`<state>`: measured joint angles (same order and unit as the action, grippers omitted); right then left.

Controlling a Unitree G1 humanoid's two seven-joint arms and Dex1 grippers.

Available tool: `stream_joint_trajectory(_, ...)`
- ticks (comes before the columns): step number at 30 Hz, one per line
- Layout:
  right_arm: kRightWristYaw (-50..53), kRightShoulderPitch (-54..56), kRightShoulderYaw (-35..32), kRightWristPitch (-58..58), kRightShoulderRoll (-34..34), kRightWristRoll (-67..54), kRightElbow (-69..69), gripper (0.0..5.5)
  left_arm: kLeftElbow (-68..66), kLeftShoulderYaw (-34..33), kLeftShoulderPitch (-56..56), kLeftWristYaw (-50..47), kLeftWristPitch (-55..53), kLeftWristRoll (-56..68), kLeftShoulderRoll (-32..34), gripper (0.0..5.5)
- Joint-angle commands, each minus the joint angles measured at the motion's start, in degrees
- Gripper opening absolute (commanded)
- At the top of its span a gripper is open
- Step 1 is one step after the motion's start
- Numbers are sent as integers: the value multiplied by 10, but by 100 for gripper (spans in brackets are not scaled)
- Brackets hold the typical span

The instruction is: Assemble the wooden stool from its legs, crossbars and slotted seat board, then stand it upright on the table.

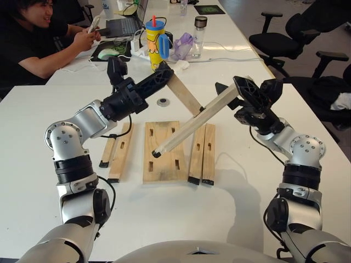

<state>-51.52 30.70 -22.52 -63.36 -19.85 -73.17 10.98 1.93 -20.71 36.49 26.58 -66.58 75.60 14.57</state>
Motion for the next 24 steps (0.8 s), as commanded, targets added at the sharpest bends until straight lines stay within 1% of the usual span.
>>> stream_joint_trajectory(1, -9, -8, 1, -6, -3, -10, -14, 377, 4, 4, 0, -15, -4, 21, 8, 41)
stream_joint_trajectory(9, -23, -20, 3, 1, -16, 5, -19, 265, -10, -3, 8, -30, 6, 41, 19, 41)
stream_joint_trajectory(10, -24, -20, 2, 1, -17, 4, -18, 236, -11, -3, 7, -31, 6, 43, 20, 41)
stream_joint_trajectory(12, -26, -22, 3, 3, -21, 6, -21, 207, -10, -1, 3, -35, 9, 44, 21, 41)
stream_joint_trajectory(16, -33, -24, 9, 5, -23, 12, -23, 206, -4, 5, -3, -38, 10, 46, 20, 41)
stream_joint_trajectory(20, -42, -28, 13, 9, -24, 15, -27, 206, 31, 29, -14, -7, 52, -8, 26, 41)
stream_joint_trajectory(21, -45, -30, 12, 12, -24, 15, -27, 206, 36, 27, -17, -4, 55, -3, 23, 78)
stream_joint_trajectory(22, -47, -31, 12, 15, -25, 16, -27, 206, 36, 23, -17, -12, 60, 2, 17, 81)
stream_joint_trajectory(24, -52, -34, 13, 18, -26, 17, -25, 206, 27, 10, -14, -29, 66, 26, 6, 113)
